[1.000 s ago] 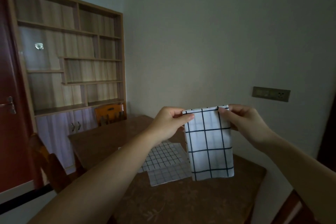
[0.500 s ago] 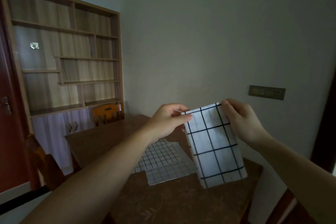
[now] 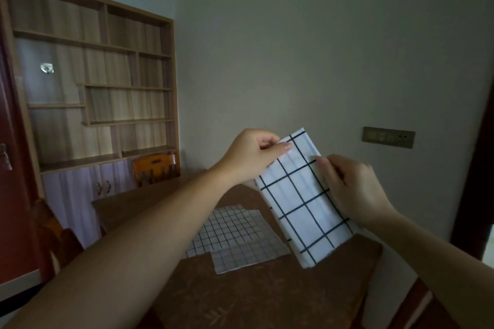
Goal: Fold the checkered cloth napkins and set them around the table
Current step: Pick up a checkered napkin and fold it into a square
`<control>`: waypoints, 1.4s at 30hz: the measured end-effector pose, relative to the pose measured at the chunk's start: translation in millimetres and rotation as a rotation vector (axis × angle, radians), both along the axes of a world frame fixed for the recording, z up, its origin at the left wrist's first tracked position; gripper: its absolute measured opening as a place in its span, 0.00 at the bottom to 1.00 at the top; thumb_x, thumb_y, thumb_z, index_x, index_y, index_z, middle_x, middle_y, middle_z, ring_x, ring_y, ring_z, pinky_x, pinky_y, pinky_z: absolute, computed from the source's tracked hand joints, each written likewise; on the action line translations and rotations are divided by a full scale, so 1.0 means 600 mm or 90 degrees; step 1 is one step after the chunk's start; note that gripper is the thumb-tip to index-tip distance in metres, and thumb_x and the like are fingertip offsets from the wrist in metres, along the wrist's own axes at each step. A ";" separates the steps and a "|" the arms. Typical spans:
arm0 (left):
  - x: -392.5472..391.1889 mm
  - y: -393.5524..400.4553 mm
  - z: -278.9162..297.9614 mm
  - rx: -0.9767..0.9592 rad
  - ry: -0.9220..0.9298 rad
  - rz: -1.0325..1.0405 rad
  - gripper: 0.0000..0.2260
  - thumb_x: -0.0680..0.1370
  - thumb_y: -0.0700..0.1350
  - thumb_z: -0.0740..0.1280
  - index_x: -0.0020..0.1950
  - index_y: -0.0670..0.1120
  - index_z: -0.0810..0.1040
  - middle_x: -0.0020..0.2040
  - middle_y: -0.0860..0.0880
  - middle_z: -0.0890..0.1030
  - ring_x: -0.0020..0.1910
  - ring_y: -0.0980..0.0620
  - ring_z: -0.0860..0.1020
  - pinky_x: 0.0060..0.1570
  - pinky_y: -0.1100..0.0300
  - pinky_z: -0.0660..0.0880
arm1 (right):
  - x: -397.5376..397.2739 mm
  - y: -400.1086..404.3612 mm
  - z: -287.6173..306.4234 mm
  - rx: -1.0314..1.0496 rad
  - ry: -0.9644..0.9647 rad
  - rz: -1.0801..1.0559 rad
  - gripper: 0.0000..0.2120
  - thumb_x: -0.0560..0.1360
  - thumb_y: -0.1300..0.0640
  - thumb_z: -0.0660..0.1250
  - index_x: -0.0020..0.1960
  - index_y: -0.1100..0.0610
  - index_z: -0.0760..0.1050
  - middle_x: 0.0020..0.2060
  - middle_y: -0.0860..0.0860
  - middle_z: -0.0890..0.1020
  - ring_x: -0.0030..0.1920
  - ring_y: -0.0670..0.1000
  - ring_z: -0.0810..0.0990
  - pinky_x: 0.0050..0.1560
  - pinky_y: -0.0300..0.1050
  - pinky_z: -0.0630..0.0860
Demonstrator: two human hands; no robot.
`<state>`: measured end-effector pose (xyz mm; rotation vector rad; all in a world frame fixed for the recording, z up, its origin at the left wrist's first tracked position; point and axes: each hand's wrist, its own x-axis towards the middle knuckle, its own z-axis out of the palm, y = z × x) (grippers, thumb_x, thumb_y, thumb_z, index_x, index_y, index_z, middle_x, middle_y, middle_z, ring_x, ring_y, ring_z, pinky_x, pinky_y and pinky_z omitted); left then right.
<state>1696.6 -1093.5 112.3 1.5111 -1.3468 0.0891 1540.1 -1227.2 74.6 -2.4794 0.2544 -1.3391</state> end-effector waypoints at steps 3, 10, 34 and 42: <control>0.001 0.003 0.006 0.075 -0.008 -0.007 0.17 0.79 0.52 0.66 0.37 0.41 0.76 0.26 0.54 0.67 0.27 0.55 0.66 0.30 0.62 0.65 | -0.004 0.003 0.001 -0.028 0.013 0.024 0.18 0.81 0.50 0.58 0.32 0.48 0.67 0.25 0.47 0.72 0.29 0.45 0.73 0.28 0.35 0.65; 0.003 0.001 0.022 0.021 -0.091 0.027 0.23 0.79 0.50 0.67 0.30 0.38 0.65 0.25 0.48 0.61 0.24 0.53 0.61 0.28 0.59 0.59 | -0.021 -0.003 -0.002 -0.041 -0.007 0.025 0.22 0.78 0.40 0.54 0.32 0.52 0.69 0.23 0.51 0.71 0.26 0.51 0.71 0.27 0.42 0.63; -0.042 0.017 0.001 0.115 0.226 -0.151 0.07 0.76 0.40 0.70 0.52 0.47 0.80 0.49 0.51 0.85 0.51 0.55 0.83 0.51 0.61 0.79 | -0.031 0.021 0.068 0.359 -0.010 0.228 0.10 0.76 0.55 0.69 0.42 0.61 0.80 0.35 0.58 0.85 0.34 0.57 0.84 0.32 0.45 0.78; -0.028 0.037 -0.008 0.096 0.300 -0.127 0.09 0.78 0.40 0.66 0.57 0.42 0.79 0.54 0.43 0.84 0.54 0.46 0.83 0.54 0.51 0.80 | -0.058 -0.013 0.061 0.423 0.179 0.355 0.08 0.76 0.59 0.64 0.52 0.58 0.81 0.34 0.59 0.82 0.27 0.52 0.75 0.26 0.41 0.71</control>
